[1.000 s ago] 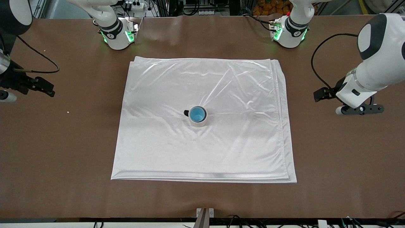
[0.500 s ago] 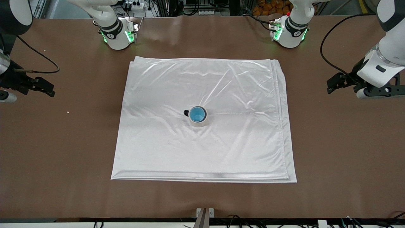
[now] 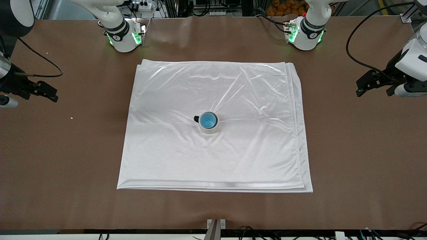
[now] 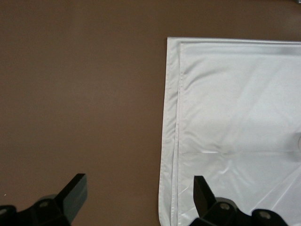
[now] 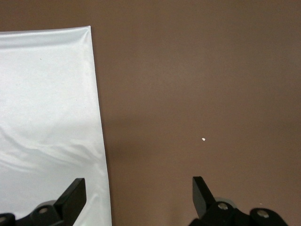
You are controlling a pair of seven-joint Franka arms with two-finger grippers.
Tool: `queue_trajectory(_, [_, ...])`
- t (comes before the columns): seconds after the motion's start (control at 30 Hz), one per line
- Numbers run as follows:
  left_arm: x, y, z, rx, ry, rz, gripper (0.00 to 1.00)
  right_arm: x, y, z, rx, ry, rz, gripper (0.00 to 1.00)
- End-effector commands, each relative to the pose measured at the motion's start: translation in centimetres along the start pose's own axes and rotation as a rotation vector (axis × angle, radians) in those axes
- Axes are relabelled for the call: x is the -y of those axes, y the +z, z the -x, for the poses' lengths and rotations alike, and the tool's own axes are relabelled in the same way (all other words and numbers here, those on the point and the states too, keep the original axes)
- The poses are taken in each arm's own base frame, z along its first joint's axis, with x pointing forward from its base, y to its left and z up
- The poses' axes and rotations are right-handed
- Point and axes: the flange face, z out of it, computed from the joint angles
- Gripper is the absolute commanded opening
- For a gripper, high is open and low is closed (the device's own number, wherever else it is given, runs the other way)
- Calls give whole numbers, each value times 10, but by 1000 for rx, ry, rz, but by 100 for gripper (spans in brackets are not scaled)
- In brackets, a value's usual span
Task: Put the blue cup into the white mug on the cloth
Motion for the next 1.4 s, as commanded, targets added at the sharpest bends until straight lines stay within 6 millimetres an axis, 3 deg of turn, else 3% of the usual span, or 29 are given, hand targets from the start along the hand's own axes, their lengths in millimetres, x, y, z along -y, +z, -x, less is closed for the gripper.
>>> queue_trajectory(0.0, [7, -8, -5, 27, 23, 14, 100, -2, -2, -2, 3, 22, -12, 100])
queue_trajectory(0.33, [17, -27, 0, 58, 8, 23, 100, -3, -1, -2, 6, 24, -12, 100])
queue_trajectory(1.37, [12, -26, 3, 76, 13, 26, 100, -2, -3, -10, -37, 34, -40, 100])
